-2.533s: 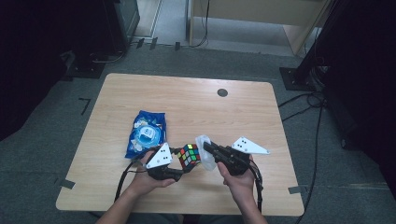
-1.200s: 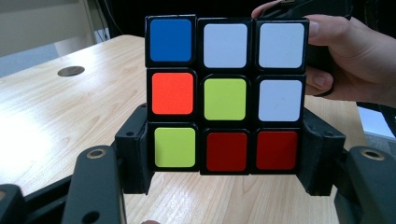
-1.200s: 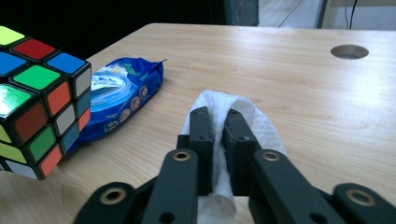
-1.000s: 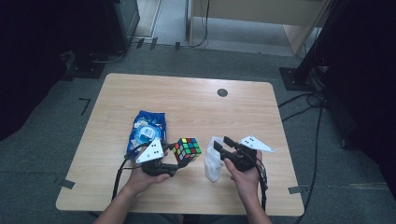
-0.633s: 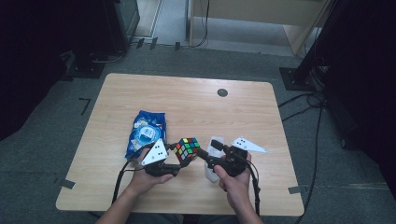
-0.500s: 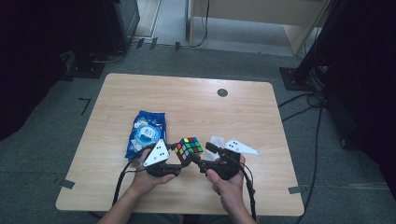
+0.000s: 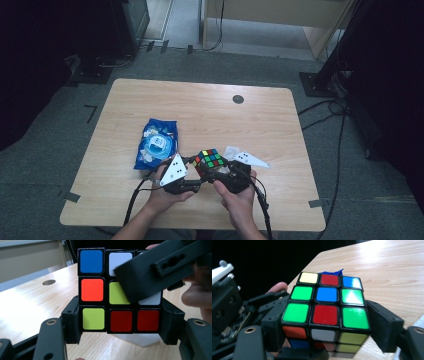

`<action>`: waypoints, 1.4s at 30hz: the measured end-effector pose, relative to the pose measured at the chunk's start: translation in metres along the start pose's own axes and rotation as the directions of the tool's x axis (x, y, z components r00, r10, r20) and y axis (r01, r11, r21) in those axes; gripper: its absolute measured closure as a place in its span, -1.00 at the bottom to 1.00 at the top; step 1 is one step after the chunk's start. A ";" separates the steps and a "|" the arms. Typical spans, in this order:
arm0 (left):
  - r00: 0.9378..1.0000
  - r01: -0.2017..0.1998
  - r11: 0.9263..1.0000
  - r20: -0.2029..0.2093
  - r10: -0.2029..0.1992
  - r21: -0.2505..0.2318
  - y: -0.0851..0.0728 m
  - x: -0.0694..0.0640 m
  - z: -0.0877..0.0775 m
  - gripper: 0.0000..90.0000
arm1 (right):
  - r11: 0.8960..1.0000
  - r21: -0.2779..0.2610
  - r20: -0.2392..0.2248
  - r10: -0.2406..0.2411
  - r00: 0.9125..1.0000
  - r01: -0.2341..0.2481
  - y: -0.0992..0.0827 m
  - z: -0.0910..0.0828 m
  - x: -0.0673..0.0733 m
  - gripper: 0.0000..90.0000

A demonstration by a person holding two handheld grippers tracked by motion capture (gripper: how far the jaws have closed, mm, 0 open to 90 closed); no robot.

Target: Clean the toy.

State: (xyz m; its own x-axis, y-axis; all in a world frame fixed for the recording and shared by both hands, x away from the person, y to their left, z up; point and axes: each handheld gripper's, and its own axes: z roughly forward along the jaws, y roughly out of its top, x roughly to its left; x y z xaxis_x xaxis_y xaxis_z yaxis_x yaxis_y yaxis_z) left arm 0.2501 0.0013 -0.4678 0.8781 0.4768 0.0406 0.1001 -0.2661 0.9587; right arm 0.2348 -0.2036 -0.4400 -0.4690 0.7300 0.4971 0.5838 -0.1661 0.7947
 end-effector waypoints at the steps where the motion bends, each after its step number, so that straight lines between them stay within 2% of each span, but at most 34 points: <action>1: 1.000 -0.010 1.000 -0.002 0.010 -0.004 0.000 -0.003 0.001 -0.24 | 1.000 -0.005 0.004 0.004 1.000 -0.004 -0.001 0.000 0.001 -0.34; 4: 0.999 -0.048 0.999 -0.025 0.047 -0.006 -0.001 -0.013 0.005 -0.24 | 0.999 -0.031 0.031 0.019 0.999 -0.018 -0.004 0.000 0.001 -0.28; 7: 0.999 -0.047 0.999 -0.023 0.047 0.000 -0.002 -0.014 0.007 -0.24 | 0.999 -0.044 0.048 0.009 0.999 -0.007 -0.005 -0.002 0.000 -0.24; 11: 0.999 -0.048 0.999 -0.009 0.048 0.010 -0.004 -0.012 0.007 -0.24 | 1.000 -0.017 0.048 0.005 0.999 -0.004 -0.005 -0.001 -0.001 -0.23; 14: 0.998 -0.067 0.998 -0.006 0.067 0.021 -0.005 -0.011 0.008 -0.26 | 1.000 0.004 0.042 0.007 0.999 -0.008 -0.003 0.000 -0.004 -0.23; 16: 0.996 -0.090 0.995 -0.018 0.091 0.038 -0.006 -0.013 0.009 -0.26 | 1.000 0.004 0.045 0.008 0.999 -0.008 -0.002 -0.001 -0.006 -0.23; 20: 0.994 -0.104 0.992 -0.024 0.106 0.067 -0.006 -0.015 0.013 -0.28 | 1.000 -0.001 0.064 0.013 0.998 -0.012 0.001 -0.004 -0.009 -0.23; 24: 0.996 -0.082 0.994 -0.029 0.084 0.066 -0.004 -0.018 0.015 -0.34 | 1.000 0.019 0.070 0.014 0.997 -0.015 0.001 -0.003 -0.007 -0.23; 26: 0.996 -0.079 0.995 -0.047 0.082 0.060 -0.004 -0.018 0.015 -0.30 | 1.000 0.018 0.071 0.009 0.997 -0.010 -0.001 -0.002 -0.005 -0.23; 27: 0.997 -0.071 0.996 -0.038 0.073 0.050 -0.004 -0.016 0.013 -0.27 | 1.000 0.014 0.069 0.012 0.998 -0.013 -0.001 -0.002 -0.004 -0.23; 28: 0.998 -0.060 0.997 -0.030 0.061 0.043 -0.003 -0.015 0.012 -0.25 | 1.000 0.009 0.061 0.015 0.998 -0.016 -0.001 -0.002 -0.004 -0.24; 31: 0.997 -0.066 0.997 -0.038 0.068 0.037 -0.003 -0.015 0.010 -0.24 | 1.000 0.004 0.040 0.019 0.999 -0.020 -0.001 -0.002 -0.004 -0.24; 34: 1.000 -0.010 1.000 -0.016 0.010 0.019 -0.003 -0.009 0.008 -0.24 | 0.999 0.007 0.013 0.031 0.999 -0.031 0.000 -0.001 -0.006 -0.30; 36: 0.999 0.025 1.000 -0.033 -0.024 0.003 -0.003 -0.004 0.005 -0.23 | 0.999 0.014 0.000 0.034 0.999 -0.034 -0.001 0.000 -0.007 -0.43; 38: 0.998 0.036 0.999 -0.042 -0.036 -0.006 -0.002 0.000 0.003 -0.23 | 0.999 0.020 -0.013 0.043 0.999 -0.043 -0.003 0.002 -0.007 -0.48; 42: 0.999 0.027 1.000 -0.033 -0.027 -0.004 -0.003 -0.004 0.004 -0.24 | 0.999 -0.017 -0.033 0.045 0.998 -0.046 -0.004 0.001 -0.005 -0.30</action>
State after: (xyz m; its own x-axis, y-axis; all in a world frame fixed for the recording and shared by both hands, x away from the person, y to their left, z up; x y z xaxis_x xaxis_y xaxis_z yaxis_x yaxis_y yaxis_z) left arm 0.2484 -0.0031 -0.4721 0.8590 0.5113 0.0244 0.1217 -0.2503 0.9605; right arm 0.2355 -0.2056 -0.4460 -0.4639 0.6994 0.5437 0.5935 -0.2102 0.7769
